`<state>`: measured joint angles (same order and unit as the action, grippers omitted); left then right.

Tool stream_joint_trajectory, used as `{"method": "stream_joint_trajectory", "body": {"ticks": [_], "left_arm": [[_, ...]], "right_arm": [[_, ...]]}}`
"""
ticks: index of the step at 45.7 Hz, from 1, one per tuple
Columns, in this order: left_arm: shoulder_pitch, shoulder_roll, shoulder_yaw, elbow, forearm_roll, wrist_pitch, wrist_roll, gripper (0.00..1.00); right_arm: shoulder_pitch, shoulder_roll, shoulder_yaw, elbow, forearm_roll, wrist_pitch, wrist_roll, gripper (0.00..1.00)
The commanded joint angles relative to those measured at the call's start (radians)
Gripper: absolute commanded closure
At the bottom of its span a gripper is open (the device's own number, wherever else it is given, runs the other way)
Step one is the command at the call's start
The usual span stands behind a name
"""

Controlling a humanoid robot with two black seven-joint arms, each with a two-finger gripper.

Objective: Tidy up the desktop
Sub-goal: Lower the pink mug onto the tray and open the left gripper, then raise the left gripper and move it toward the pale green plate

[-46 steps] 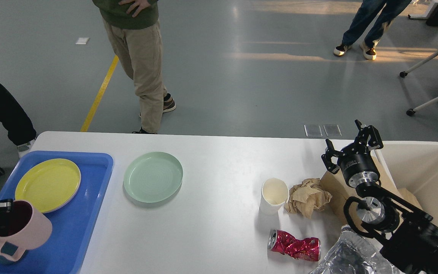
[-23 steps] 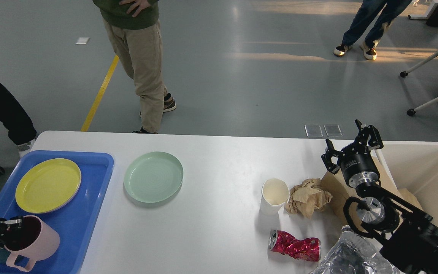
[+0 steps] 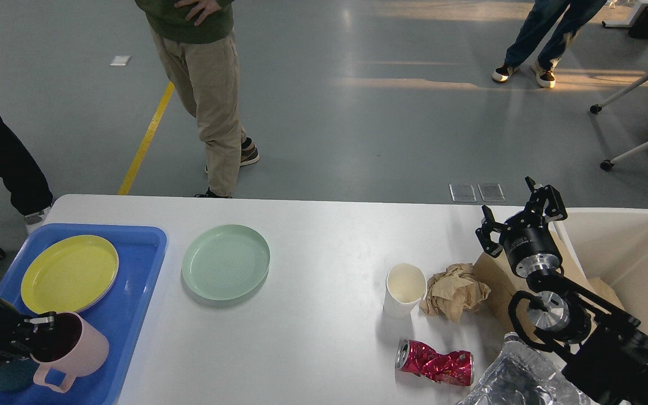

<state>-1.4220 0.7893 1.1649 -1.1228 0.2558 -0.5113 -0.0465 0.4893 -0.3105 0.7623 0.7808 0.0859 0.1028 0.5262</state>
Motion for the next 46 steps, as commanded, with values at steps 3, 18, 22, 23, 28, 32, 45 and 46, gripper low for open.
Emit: {"method": "stream_joint_trajectory", "body": {"ticks": [3,18,22,23,28,32,45,46], "left_arm": [[0.006,-0.001,-0.01,0.003,-0.003,0.03,-0.016,0.2],[-0.012,0.007,0.012,-0.037,-0.003,0.016,-0.009,0.07],[-0.098,0.004,0.07,-0.078,-0.003,-0.004,-0.006,0.06],[-0.135,0.001,0.1,-0.095,-0.004,-0.01,-0.006,0.06],[-0.357,-0.031,0.266,-0.193,-0.055,-0.016,-0.009,0.06],[-0.514,-0.085,0.355,-0.259,-0.105,-0.015,-0.009,0.06],[-0.885,-0.384,0.386,-0.512,-0.312,-0.018,-0.004,0.06],[-0.916,-0.401,0.386,-0.531,-0.334,-0.019,-0.004,0.06]], "right_arm": [[0.0,0.001,0.0,0.0,0.0,0.0,0.0,0.0],[0.0,-0.001,0.0,0.0,0.0,0.0,0.0,0.0],[0.0,0.001,0.0,0.0,0.0,0.0,0.001,0.0],[0.0,0.001,0.0,0.0,0.002,0.0,0.0,0.0],[0.0,0.001,0.0,0.0,0.002,0.0,0.0,0.0],[0.0,0.001,0.0,0.0,0.002,0.0,0.0,0.0],[0.0,0.001,0.0,0.0,0.0,0.0,0.0,0.0],[0.0,-0.001,0.0,0.0,0.0,0.0,0.0,0.0]]}}
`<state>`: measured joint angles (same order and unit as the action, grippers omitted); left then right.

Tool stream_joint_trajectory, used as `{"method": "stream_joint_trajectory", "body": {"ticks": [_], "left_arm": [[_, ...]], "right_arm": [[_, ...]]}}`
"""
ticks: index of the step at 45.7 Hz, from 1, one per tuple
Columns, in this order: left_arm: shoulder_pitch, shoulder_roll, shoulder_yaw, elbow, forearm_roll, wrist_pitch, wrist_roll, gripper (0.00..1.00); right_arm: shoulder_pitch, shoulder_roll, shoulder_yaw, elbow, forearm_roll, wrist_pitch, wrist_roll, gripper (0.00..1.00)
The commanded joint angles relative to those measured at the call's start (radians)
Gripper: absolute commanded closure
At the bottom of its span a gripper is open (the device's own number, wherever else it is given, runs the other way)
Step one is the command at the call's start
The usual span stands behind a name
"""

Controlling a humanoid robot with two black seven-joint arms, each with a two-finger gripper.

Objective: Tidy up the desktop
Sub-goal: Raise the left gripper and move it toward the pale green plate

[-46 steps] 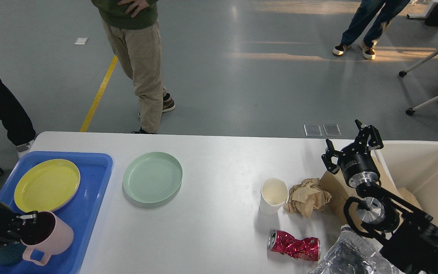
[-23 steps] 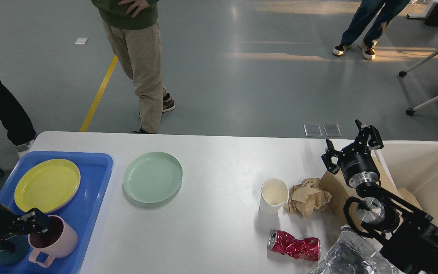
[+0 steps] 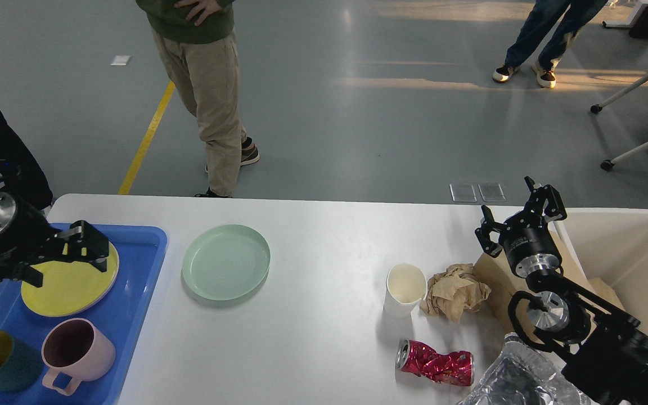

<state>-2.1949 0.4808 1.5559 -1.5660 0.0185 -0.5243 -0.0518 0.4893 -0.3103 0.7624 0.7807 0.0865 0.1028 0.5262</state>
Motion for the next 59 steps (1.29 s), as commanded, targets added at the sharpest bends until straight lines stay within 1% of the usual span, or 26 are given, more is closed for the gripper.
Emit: {"method": "stream_joint_trajectory", "body": {"ticks": [1,5,8,11,15,21,26,31,54,59], "left_arm": [[-0.172,-0.111,-0.005,-0.104,-0.116,-0.006,0.001,0.06],[-0.268,-0.174,-0.008,-0.163,-0.189,-0.013,0.001,0.06],[-0.325,-0.215,-0.01,-0.19,-0.233,-0.032,0.001,0.06],[-0.355,-0.245,-0.011,-0.193,-0.258,-0.075,0.001,0.06],[-0.376,-0.246,-0.011,-0.189,-0.267,-0.135,0.0,0.06],[-0.339,-0.238,-0.011,-0.149,-0.269,-0.158,0.001,0.08],[-0.33,-0.241,-0.008,-0.146,-0.267,-0.161,0.003,0.08],[-0.335,-0.24,-0.008,-0.146,-0.267,-0.181,0.003,0.08],[-0.332,-0.252,0.0,-0.143,-0.269,-0.177,0.006,0.09],[-0.33,-0.252,0.0,-0.143,-0.267,-0.175,0.013,0.09]], "right_arm": [[0.0,-0.001,0.0,0.0,-0.001,0.0,0.0,0.0],[0.0,-0.001,0.0,0.0,-0.001,0.0,0.0,0.0],[0.0,-0.001,0.0,0.0,-0.001,0.0,0.0,0.0],[0.0,-0.001,0.0,0.0,-0.001,0.0,0.0,0.0],[0.0,-0.001,0.0,0.0,-0.001,0.0,0.0,0.0],[0.0,0.0,0.0,0.0,-0.001,0.0,0.0,0.0],[0.0,-0.001,0.0,0.0,-0.001,0.0,0.0,0.0],[0.0,-0.001,-0.002,0.0,-0.001,0.0,0.0,0.0],[0.0,-0.001,0.0,0.0,-0.001,0.0,0.0,0.0],[0.0,-0.001,-0.002,0.0,-0.001,0.0,0.0,0.0]]}}
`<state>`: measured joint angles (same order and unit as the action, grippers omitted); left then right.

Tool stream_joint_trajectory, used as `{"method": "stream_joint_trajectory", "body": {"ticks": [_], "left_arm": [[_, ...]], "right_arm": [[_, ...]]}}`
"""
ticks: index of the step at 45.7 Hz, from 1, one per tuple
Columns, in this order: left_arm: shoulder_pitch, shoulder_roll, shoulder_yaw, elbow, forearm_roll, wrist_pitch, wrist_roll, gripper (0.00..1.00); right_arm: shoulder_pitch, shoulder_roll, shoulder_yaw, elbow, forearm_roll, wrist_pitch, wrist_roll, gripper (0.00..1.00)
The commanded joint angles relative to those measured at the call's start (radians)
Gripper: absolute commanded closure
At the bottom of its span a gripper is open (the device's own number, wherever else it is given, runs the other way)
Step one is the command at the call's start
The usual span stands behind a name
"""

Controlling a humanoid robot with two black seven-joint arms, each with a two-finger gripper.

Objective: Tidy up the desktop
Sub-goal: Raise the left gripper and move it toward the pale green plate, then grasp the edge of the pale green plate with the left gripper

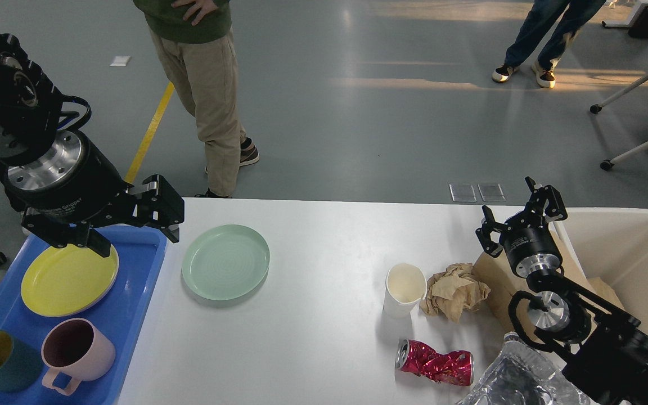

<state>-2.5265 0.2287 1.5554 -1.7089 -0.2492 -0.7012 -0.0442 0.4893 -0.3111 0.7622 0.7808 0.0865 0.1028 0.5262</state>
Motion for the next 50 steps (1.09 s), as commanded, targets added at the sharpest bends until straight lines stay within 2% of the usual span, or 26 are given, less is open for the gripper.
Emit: {"method": "stream_joint_trajectory", "body": {"ticks": [1,21,28,34,40,47,50], "left_arm": [[0.003,0.0,0.0,0.0,-0.001,0.003,0.007,0.09],[0.041,-0.002,-0.001,0.035,-0.002,0.014,0.012,0.09],[0.144,0.004,-0.011,0.117,-0.004,0.014,0.014,0.1],[0.276,-0.008,-0.024,0.212,-0.063,0.031,0.037,0.11],[0.408,-0.015,-0.035,0.29,-0.237,0.156,0.064,0.11],[0.618,-0.022,-0.162,0.37,-0.374,0.408,0.063,0.11],[0.747,-0.02,-0.233,0.432,-0.378,0.55,0.063,0.11]], "right_arm": [[0.0,0.0,0.0,0.0,-0.001,0.0,0.0,0.0],[0.0,0.001,0.0,0.0,-0.001,0.0,0.0,0.0],[0.0,0.001,-0.001,0.0,-0.001,0.0,0.0,0.0],[0.0,0.0,0.0,0.0,-0.001,0.0,0.0,0.0],[0.0,0.001,0.0,0.0,-0.001,0.0,0.0,0.0],[0.0,0.0,0.0,0.0,-0.001,0.0,0.0,0.0],[0.0,0.001,0.0,0.0,-0.001,0.0,0.0,0.0]]}}
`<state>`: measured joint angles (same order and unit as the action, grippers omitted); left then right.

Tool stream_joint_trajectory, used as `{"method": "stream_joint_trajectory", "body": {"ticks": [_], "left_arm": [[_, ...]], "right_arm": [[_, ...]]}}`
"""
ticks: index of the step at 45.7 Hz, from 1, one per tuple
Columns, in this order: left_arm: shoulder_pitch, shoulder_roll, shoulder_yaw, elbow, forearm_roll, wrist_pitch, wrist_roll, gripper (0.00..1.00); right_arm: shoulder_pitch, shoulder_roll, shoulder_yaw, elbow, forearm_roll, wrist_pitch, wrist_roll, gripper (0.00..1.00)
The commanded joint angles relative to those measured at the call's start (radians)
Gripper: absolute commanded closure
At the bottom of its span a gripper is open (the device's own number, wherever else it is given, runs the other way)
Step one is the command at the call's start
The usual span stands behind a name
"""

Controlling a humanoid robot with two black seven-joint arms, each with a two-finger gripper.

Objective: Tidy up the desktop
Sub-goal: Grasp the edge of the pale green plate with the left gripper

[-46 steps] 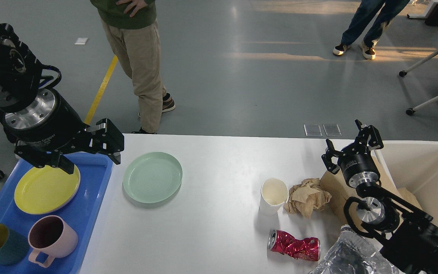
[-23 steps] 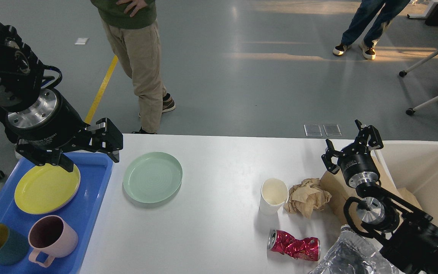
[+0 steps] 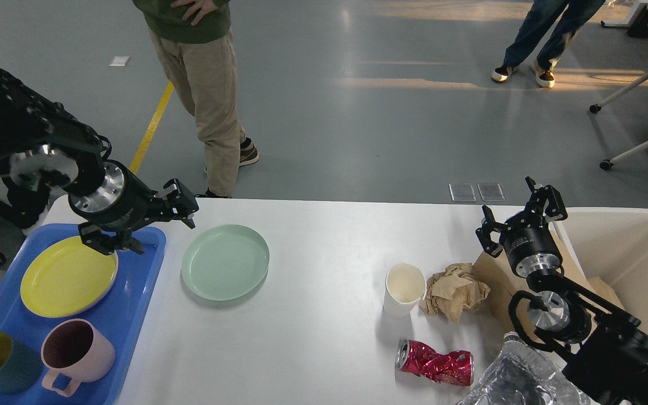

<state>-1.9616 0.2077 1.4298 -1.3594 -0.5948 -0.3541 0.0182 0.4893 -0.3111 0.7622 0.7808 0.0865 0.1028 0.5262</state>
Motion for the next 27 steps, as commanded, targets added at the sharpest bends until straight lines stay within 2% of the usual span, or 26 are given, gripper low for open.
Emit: {"method": "stream_joint_trajectory", "body": {"ticks": [1,3,5,7,15,22,27], "left_arm": [[0.229,0.004,-0.132,0.109,-0.033,0.249,0.003,0.11],[0.309,0.002,-0.184,0.153,-0.028,0.322,-0.001,0.1],[0.375,0.004,-0.235,0.19,-0.02,0.351,-0.001,0.09],[0.421,0.004,-0.275,0.213,-0.008,0.351,-0.001,0.05],[0.497,0.051,-0.318,0.235,0.036,0.353,-0.009,0.05],[0.631,0.065,-0.413,0.339,0.043,0.371,0.008,0.07],[0.675,0.079,-0.446,0.381,0.038,0.382,0.011,0.11]], "right_arm": [[0.0,0.0,0.0,0.0,0.001,0.0,0.0,0.0],[0.0,0.0,0.0,0.0,-0.001,0.0,0.0,0.0],[0.0,0.001,0.0,0.0,0.001,0.0,0.0,0.0],[0.0,0.0,0.0,0.0,0.001,0.0,0.0,0.0],[0.0,0.001,0.0,0.0,-0.001,0.0,0.0,0.0],[0.0,0.0,0.0,0.0,0.001,0.0,0.0,0.0],[0.0,0.0,0.0,0.0,0.001,0.0,0.0,0.0]]}}
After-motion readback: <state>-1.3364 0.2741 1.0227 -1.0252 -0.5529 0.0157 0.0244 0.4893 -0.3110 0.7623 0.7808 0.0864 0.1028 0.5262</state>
